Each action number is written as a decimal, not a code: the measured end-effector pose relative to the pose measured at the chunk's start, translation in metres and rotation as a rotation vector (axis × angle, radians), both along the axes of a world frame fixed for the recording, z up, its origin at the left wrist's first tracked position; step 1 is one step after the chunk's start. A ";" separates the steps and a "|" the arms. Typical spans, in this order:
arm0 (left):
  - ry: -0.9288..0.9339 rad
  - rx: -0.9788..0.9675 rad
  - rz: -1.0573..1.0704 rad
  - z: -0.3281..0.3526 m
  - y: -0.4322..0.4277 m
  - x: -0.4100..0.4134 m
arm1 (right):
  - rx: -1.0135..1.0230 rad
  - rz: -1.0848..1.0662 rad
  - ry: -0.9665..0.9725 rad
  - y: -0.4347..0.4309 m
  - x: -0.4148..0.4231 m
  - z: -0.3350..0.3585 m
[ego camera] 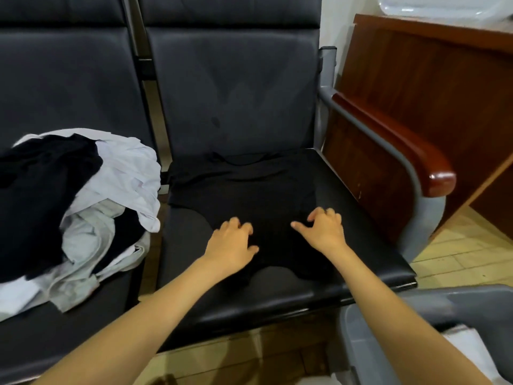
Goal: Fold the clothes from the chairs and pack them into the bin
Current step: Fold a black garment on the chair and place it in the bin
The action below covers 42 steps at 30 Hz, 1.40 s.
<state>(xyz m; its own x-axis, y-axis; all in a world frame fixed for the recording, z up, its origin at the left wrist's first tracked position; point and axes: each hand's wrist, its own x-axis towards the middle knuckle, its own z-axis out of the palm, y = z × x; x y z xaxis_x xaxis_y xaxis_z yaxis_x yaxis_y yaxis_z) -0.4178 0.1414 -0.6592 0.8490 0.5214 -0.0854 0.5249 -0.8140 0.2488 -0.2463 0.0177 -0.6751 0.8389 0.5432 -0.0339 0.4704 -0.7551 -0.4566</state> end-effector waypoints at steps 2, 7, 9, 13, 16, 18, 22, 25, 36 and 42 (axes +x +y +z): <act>0.075 -0.041 0.008 -0.002 -0.009 -0.018 | 0.018 0.034 -0.011 -0.015 -0.016 0.002; 0.146 -0.118 0.027 0.004 -0.016 -0.042 | -0.040 0.093 -0.120 -0.040 -0.041 -0.005; 0.122 -0.104 0.058 0.001 -0.020 -0.049 | -0.009 0.099 -0.126 -0.044 -0.044 -0.006; 0.009 -0.087 0.095 -0.015 -0.038 -0.062 | 0.391 0.065 0.020 -0.048 -0.048 0.008; -0.078 -0.125 0.096 -0.015 -0.041 -0.068 | 0.594 0.008 0.198 -0.054 -0.051 0.029; -0.086 -0.206 0.122 -0.012 -0.037 -0.071 | 0.547 0.032 0.181 -0.059 -0.052 0.032; -0.050 -0.261 0.068 -0.010 -0.022 -0.080 | 0.100 0.139 0.132 -0.076 -0.053 0.013; -0.032 -0.287 -0.005 -0.012 -0.012 -0.090 | 0.045 0.200 0.123 -0.087 -0.054 -0.001; -0.116 -0.177 -0.172 -0.018 -0.005 -0.117 | 0.027 0.653 -0.090 -0.117 -0.052 -0.012; -0.219 -0.120 0.018 -0.006 -0.012 -0.117 | 0.188 0.558 -0.044 -0.104 -0.068 0.010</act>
<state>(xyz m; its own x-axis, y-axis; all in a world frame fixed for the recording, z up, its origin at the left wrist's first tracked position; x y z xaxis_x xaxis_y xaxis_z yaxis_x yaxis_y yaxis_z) -0.5350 0.1294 -0.6654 0.8448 0.5338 0.0373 0.4618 -0.7626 0.4529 -0.3148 -0.0859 -0.6652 0.4234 0.8960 0.1337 0.7946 -0.2964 -0.5299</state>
